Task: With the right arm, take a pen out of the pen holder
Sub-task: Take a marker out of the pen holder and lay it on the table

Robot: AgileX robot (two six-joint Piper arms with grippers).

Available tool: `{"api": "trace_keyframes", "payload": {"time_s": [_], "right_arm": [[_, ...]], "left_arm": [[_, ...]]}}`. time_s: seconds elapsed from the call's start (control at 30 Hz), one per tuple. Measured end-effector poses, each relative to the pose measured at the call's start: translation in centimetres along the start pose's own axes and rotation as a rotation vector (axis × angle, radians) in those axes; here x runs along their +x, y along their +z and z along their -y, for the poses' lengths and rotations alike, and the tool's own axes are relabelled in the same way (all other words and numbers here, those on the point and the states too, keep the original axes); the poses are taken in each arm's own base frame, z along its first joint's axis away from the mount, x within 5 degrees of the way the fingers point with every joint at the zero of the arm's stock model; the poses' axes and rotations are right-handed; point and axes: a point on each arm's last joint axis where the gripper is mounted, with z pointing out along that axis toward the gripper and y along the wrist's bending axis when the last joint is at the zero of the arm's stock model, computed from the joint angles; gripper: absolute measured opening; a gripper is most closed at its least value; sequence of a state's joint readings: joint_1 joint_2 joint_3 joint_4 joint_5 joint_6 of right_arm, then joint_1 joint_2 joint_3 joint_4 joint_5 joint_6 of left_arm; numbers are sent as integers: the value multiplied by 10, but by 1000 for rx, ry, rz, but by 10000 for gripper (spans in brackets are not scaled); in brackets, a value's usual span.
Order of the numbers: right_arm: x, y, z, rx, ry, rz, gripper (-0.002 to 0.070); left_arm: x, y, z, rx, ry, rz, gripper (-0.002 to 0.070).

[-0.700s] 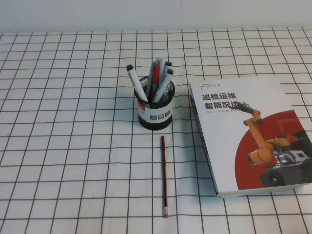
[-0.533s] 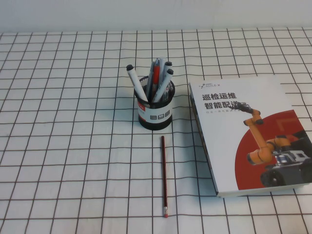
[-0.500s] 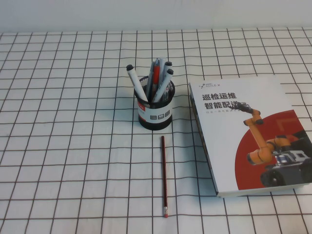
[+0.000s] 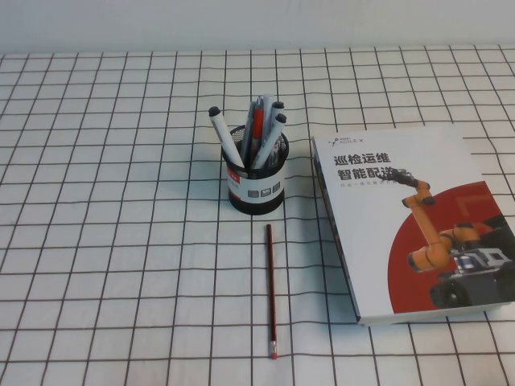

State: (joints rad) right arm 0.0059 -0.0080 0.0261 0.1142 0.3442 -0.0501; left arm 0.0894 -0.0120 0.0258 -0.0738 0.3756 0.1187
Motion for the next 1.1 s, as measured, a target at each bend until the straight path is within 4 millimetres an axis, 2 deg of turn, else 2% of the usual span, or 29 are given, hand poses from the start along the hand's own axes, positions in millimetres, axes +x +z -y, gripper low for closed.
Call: {"api": "trace_keyframes", "payload": {"time_s": [0.57, 0.7, 0.87, 1.1], "right_arm": [[0, 0, -1, -6, 16, 0, -16], [-4, 0, -4, -47, 147, 42, -16], [-17, -2, -5, -85, 360, 176, -17], [-23, -3, -3, -104, 524, 247, -16]], "left_arm": [[0, 0, 0, 0, 0, 0, -3], [0, 0, 0, 0, 0, 0, -3], [0, 0, 0, 0, 0, 0, -3], [0, 0, 0, 0, 0, 0, -3]]}}
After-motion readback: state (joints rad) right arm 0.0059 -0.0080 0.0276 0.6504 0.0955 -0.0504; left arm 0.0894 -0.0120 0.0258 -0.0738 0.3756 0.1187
